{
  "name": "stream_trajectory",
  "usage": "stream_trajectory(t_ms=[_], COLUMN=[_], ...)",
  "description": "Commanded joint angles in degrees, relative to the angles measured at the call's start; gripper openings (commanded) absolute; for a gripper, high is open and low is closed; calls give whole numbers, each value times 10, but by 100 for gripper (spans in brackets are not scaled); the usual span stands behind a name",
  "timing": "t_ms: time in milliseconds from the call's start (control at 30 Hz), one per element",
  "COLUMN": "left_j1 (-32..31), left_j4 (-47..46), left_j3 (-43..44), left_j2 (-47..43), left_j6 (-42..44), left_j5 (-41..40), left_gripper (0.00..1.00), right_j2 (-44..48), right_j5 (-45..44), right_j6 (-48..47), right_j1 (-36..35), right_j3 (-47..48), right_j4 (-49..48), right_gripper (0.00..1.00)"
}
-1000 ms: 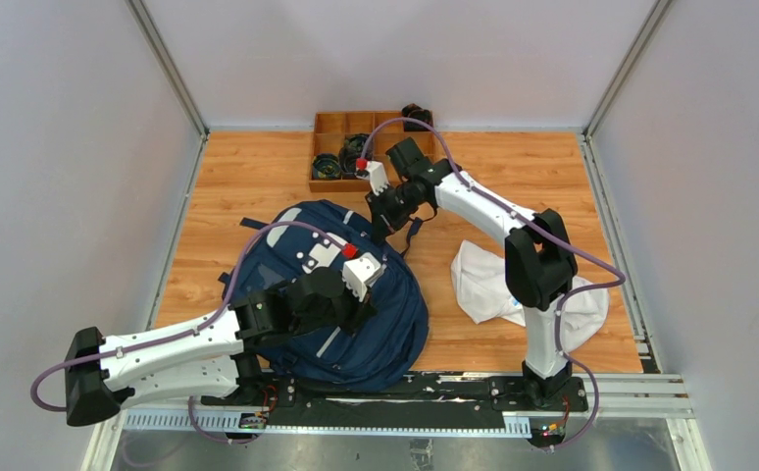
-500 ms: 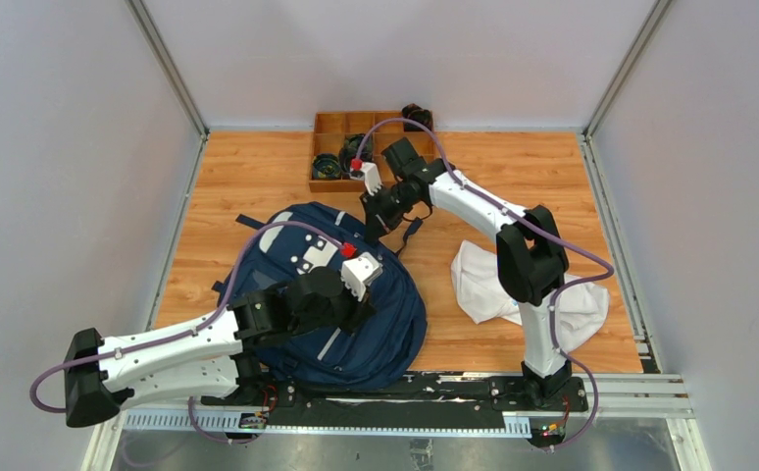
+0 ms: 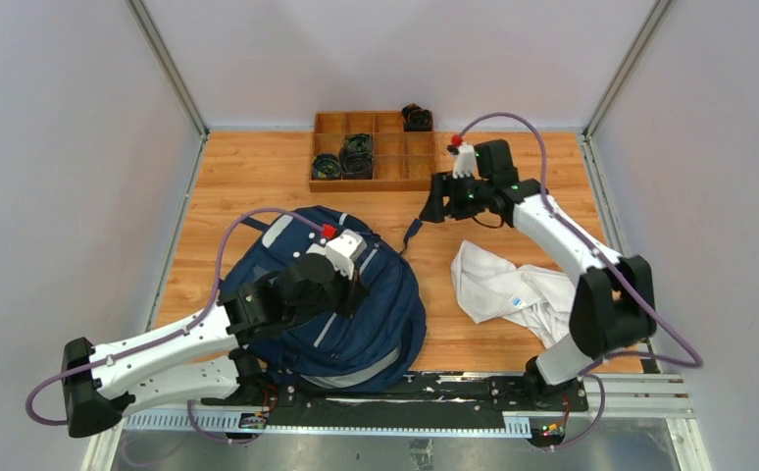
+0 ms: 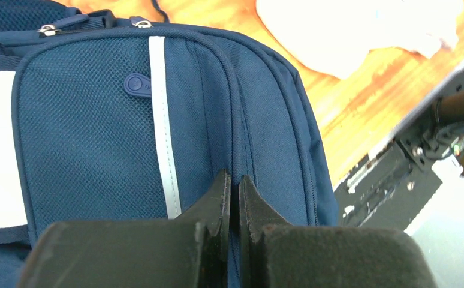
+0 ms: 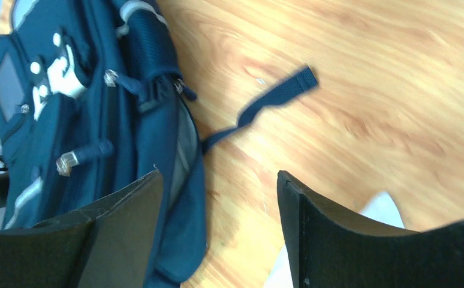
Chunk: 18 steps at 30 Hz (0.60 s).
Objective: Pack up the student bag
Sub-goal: Zip the student bag at the center of the board.
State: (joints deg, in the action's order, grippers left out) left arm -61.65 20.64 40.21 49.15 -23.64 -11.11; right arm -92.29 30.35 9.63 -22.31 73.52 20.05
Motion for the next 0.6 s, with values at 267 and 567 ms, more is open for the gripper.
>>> stream_trajectory(t_ms=[267,567], left_j1=[86,85], left_j4=[-68,56], left_j3=[123,209], left_j2=[117,161], left_j6=[-71,-79], left_j5=[-115,-149], left_gripper=[0,52], right_j2=[305,375], right_j5=[-21,-40], right_j6=[171,226], right_j1=[15,-13], right_j3=[-327,-395], right_j4=[-91,-89], right_gripper=[75,76])
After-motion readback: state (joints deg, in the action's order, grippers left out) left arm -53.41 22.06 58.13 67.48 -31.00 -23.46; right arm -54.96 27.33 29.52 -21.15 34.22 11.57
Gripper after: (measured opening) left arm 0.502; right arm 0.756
